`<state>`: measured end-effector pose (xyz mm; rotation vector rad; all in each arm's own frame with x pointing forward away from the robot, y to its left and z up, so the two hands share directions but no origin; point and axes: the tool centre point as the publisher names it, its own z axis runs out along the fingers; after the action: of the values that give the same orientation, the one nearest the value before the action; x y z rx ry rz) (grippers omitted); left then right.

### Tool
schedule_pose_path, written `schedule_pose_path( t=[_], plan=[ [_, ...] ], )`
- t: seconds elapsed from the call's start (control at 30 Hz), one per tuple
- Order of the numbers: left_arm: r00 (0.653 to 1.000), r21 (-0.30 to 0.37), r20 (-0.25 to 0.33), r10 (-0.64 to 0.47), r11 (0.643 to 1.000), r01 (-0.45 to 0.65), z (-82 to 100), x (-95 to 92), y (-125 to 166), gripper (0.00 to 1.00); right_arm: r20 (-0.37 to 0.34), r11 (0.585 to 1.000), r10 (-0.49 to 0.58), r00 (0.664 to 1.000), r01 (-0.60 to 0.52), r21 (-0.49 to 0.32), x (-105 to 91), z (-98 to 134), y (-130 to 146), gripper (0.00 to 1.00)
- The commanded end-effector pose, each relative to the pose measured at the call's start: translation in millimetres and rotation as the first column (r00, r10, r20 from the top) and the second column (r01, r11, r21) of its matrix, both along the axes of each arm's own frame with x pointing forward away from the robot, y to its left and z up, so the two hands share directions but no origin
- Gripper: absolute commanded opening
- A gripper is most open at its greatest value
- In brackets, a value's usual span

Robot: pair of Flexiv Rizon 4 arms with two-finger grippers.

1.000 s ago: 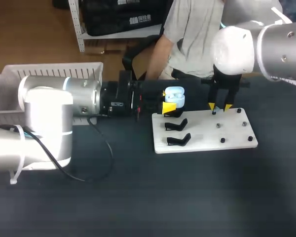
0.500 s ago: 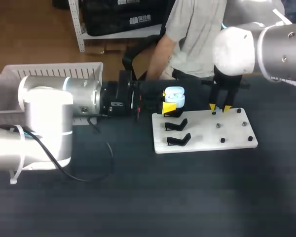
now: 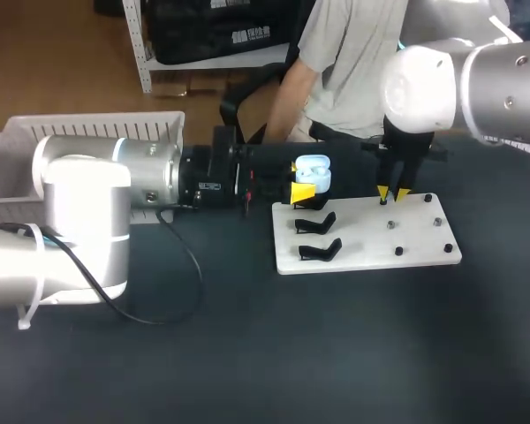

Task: Pick up each earbud case from the left stands, insert the matching earbuds, close the lid, and place the case in the box.

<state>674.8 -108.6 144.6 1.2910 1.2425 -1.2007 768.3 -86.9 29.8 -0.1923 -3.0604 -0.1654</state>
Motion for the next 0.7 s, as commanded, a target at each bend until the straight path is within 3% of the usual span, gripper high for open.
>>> schedule_pose_path(
  t=[0.03, 0.37, 0.7],
  plan=[
    [1.000, -0.003, 0.004, 0.007, 1.000, -0.007, -0.7, -1.9, -0.1, 0.00, -0.002, 1.000, -0.005, 1.000, 0.005, -0.002, -0.2, 1.7, 0.7, 0.00],
    [1.000, -0.003, 0.004, 0.007, 1.000, -0.007, -0.7, -1.9, -0.1, 0.00, 0.012, 1.000, -0.019, 1.000, 0.019, -0.006, -7.2, 16.0, 3.5, 0.00],
    [1.000, -0.003, 0.004, 0.007, 1.000, -0.007, -0.7, -1.9, -0.1, 0.00, 0.051, 0.998, -0.064, 0.997, 0.065, -0.018, -20.0, 52.3, 6.6, 0.00]
  ],
)
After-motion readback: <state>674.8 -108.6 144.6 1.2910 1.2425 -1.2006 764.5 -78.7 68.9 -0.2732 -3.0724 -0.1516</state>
